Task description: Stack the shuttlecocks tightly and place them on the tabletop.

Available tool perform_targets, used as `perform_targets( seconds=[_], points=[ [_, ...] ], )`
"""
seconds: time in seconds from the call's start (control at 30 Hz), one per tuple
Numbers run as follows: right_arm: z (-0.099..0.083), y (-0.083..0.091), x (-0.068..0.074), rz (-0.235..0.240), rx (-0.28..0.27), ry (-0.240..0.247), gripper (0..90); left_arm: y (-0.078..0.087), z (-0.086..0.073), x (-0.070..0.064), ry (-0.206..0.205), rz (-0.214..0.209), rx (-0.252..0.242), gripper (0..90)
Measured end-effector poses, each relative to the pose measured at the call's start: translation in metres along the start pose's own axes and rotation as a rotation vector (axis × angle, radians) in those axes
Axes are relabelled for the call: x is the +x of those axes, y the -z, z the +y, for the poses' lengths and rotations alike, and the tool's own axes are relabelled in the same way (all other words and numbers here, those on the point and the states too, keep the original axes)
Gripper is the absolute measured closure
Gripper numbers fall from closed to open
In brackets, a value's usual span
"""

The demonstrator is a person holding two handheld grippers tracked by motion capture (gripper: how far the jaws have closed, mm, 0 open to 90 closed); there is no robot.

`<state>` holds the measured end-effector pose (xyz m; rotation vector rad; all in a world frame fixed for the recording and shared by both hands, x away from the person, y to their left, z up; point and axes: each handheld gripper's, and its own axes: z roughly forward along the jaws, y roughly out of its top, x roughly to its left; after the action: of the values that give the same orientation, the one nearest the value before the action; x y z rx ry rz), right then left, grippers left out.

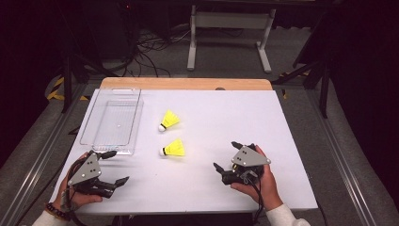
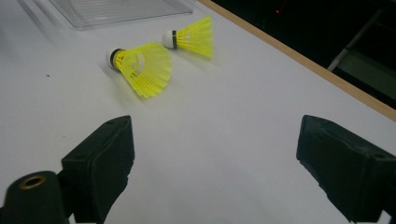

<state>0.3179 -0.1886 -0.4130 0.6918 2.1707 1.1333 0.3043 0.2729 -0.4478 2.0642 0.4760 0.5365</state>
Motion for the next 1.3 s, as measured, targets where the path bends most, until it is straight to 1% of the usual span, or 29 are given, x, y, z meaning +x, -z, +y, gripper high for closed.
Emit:
perform_targets(
  seconds=[0.07,0.17,0.23,0.3,0.4,0.53,0.67,0.73,0.77,0.83,0.9,0.93,0.97,1.0,1.03,1.1,1.17,1.2,1.23,1.3],
  points=[
    [0.005,-0.004,0.001,0.007,-0.002,0.007,12.4,0.003,-0.003,-0.001,0.004,0.003,0.003,8.4],
    [0.012,-0.009,0.001,0.024,-0.012,0.0,12.4,0.006,-0.006,-0.002,0.005,0.006,0.002,7.5],
    [0.015,-0.011,0.0,0.025,-0.011,-0.002,12.4,0.007,-0.007,-0.002,0.006,0.007,0.002,7.0],
    [0.022,-0.017,0.0,0.045,-0.013,-0.009,12.8,0.009,-0.008,-0.002,0.013,0.007,-0.006,6.4],
    [0.028,-0.024,0.0,0.06,-0.008,-0.009,13.7,0.01,-0.008,-0.002,0.014,0.007,-0.006,6.4],
    [0.038,-0.033,0.0,0.103,-0.006,-0.021,15.2,0.012,-0.01,-0.004,0.009,0.009,0.008,6.3],
    [0.046,-0.042,0.002,0.118,0.004,-0.026,14.5,0.014,-0.011,-0.004,0.015,0.015,0.001,6.3],
    [0.052,-0.048,0.003,0.136,0.011,-0.026,13.7,0.015,-0.012,-0.004,0.019,0.016,0.002,6.2],
    [0.054,-0.049,0.004,0.133,0.014,-0.023,13.5,0.015,-0.012,-0.004,0.016,0.017,0.005,6.2],
    [0.06,-0.055,0.007,0.146,0.022,-0.021,13.2,0.015,-0.012,-0.005,0.016,0.016,0.002,6.2],
    [0.066,-0.059,0.008,0.154,0.022,-0.024,13.1,0.016,-0.012,-0.005,0.018,0.016,0.0,6.2],
    [0.069,-0.062,0.009,0.149,0.016,-0.027,13.1,0.016,-0.012,-0.005,0.02,0.017,-0.001,6.2],
    [0.073,-0.065,0.009,0.142,0.008,-0.037,13.1,0.016,-0.012,-0.005,0.018,0.018,-0.002,6.2],
    [0.076,-0.068,0.009,0.152,0.004,-0.044,13.2,0.016,-0.012,-0.005,0.018,0.017,-0.003,6.2],
    [0.079,-0.071,0.01,0.162,0.007,-0.041,13.2,0.016,-0.012,-0.005,0.019,0.016,-0.003,6.2],
    [0.087,-0.08,0.011,0.15,0.022,-0.012,13.5,0.016,-0.012,-0.005,0.017,0.012,-0.001,6.1],
    [0.092,-0.088,0.011,0.161,0.032,-0.011,14.3,0.016,-0.012,-0.005,0.016,0.011,-0.001,6.1],
    [0.092,-0.088,0.011,0.161,0.032,-0.011,14.3,0.016,-0.012,-0.005,0.016,0.011,-0.001,6.1],
    [0.096,-0.098,0.009,0.172,0.042,-0.01,15.0,0.016,-0.012,-0.005,0.016,0.008,-0.002,6.1],
    [0.099,-0.108,0.007,0.174,0.055,-0.016,16.0,0.016,-0.013,-0.005,0.014,0.01,-0.001,6.1]
  ],
)
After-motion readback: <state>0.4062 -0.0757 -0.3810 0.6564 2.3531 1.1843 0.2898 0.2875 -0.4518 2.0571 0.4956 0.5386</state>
